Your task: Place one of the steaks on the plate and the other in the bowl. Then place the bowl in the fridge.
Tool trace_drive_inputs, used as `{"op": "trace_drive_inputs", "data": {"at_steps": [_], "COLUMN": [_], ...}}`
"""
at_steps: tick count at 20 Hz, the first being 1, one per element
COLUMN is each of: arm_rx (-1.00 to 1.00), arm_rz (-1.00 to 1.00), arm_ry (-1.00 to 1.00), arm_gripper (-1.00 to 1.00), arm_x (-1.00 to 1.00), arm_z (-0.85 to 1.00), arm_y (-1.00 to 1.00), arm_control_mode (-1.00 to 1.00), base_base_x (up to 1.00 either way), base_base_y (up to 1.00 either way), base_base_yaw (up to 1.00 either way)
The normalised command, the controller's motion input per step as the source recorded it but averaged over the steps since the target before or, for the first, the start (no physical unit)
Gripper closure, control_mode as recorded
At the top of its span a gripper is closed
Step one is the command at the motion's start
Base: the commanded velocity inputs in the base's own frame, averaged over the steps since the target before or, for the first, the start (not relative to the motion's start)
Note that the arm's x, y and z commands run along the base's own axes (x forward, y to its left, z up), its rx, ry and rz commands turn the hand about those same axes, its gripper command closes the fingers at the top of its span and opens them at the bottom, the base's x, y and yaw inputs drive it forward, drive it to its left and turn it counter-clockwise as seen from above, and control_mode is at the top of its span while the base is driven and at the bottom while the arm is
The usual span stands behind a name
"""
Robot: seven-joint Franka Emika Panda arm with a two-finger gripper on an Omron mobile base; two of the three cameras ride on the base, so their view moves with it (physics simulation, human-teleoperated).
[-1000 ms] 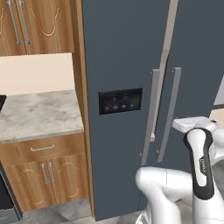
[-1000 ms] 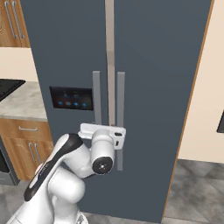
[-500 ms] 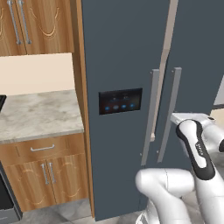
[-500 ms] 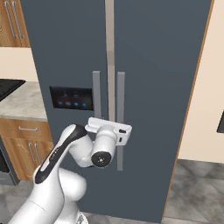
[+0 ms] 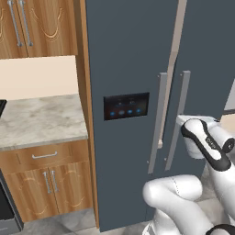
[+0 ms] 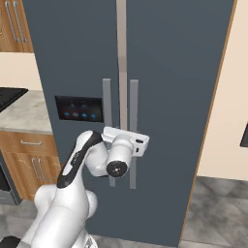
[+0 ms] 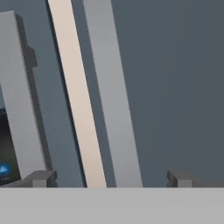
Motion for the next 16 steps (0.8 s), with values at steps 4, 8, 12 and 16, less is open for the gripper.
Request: {"op": "trace_drive_inputs", "data": {"at_steps": [4,8,12,16], "arm_rx": [0.00,0.00,0.00,0.00], "arm_rz": [0.00,0.00,0.00,0.00], "arm_ry": [0.00,0.00,0.00,0.00], "arm_gripper": [-1.00,-1.00,-1.00,-1.00], "arm_x": [0.28,0.36,0.42,0.53], "arm_z": [-0.21,-0.25,-0.17,-0.15], "arm_y": [-0.08,0.00,0.00,0.00], "arm_control_mode": [-1.00,-1.00,-1.00,-1.00], "base_base_x": [0.00,0.00,0.00,0.00], "base_base_y": [0.00,0.00,0.00,0.00], "base_base_yaw": [0.00,0.00,0.00,0.00]}}
